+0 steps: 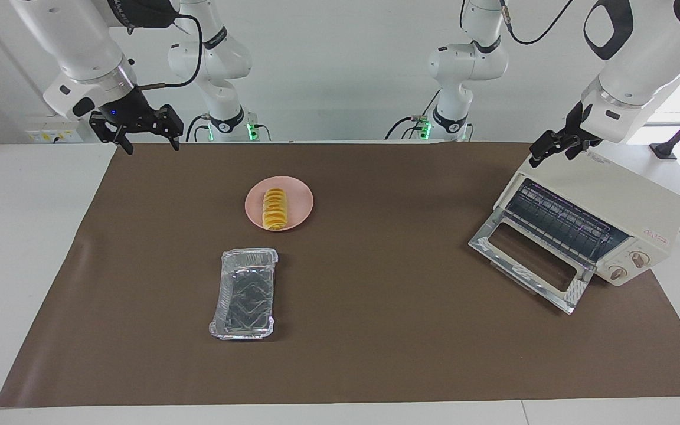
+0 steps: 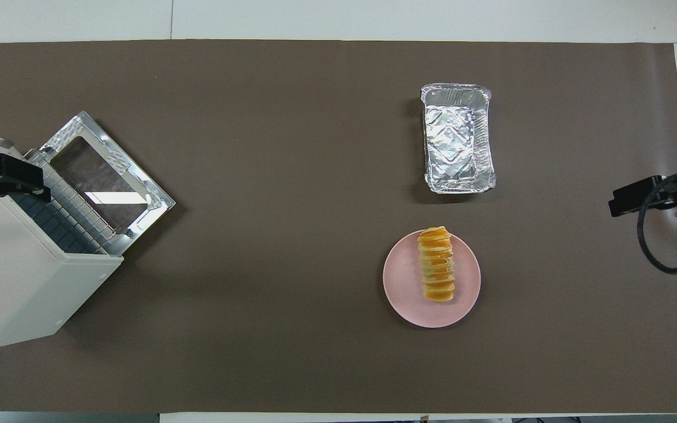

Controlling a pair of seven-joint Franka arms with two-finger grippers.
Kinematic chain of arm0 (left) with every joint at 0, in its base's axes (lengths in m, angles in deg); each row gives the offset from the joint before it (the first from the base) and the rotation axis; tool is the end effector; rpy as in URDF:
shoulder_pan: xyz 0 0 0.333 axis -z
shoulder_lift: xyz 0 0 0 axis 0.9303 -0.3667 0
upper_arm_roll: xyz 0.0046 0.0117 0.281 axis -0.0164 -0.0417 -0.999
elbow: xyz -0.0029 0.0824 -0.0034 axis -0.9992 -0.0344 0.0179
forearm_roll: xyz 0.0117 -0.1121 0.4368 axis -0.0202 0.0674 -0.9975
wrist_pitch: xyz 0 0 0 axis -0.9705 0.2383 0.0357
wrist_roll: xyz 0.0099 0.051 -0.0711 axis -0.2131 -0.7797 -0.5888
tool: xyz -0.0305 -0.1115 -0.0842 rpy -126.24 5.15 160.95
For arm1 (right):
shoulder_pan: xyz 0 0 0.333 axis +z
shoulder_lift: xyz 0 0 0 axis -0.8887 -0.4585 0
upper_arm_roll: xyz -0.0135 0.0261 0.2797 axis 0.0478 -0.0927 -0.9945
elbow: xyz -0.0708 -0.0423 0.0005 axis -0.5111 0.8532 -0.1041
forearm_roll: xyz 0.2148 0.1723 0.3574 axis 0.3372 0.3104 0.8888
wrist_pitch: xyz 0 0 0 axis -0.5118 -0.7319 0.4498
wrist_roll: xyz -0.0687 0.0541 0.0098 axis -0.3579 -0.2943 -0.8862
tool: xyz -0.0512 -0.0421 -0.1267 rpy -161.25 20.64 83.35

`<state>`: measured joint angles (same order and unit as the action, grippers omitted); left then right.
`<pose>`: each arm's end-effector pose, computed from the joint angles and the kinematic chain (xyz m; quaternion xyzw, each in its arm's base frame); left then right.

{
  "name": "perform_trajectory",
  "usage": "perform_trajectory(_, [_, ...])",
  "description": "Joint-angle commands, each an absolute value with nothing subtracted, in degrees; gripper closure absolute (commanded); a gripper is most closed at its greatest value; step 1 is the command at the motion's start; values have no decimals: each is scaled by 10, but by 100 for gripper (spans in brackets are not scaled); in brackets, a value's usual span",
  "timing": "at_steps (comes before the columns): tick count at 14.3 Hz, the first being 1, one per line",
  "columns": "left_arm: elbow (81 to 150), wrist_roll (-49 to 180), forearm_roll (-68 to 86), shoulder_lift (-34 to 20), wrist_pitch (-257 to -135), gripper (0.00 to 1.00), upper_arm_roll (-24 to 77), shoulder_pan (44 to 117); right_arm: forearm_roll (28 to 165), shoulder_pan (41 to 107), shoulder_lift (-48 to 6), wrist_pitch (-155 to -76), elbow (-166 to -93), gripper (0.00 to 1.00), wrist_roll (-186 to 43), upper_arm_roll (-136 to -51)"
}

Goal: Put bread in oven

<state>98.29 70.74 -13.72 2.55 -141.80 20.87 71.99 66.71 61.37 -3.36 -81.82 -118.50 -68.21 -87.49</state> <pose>0.5969 -0.0145 0.5274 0.9942 0.0820 -0.0680 0.0115 0.5843 0.0000 0.5517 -0.9977 -0.0401 0.0542 0.0097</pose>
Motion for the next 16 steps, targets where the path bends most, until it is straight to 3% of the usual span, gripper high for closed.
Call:
perform_trajectory(1, [1001,707,-133,42,-1429,0,211,715,663,601,-34,-822,-1183,0,-692,-882])
perform_trajectory(12, [1001,707,-133,42,-1429,0,211,716,663,594,-27,-816,-1194,0,-686,-882])
perform_trajectory(16, [1001,707,-133,42,-1429,0,211,716,663,601,-13,-823,-1229,0,-671,-883])
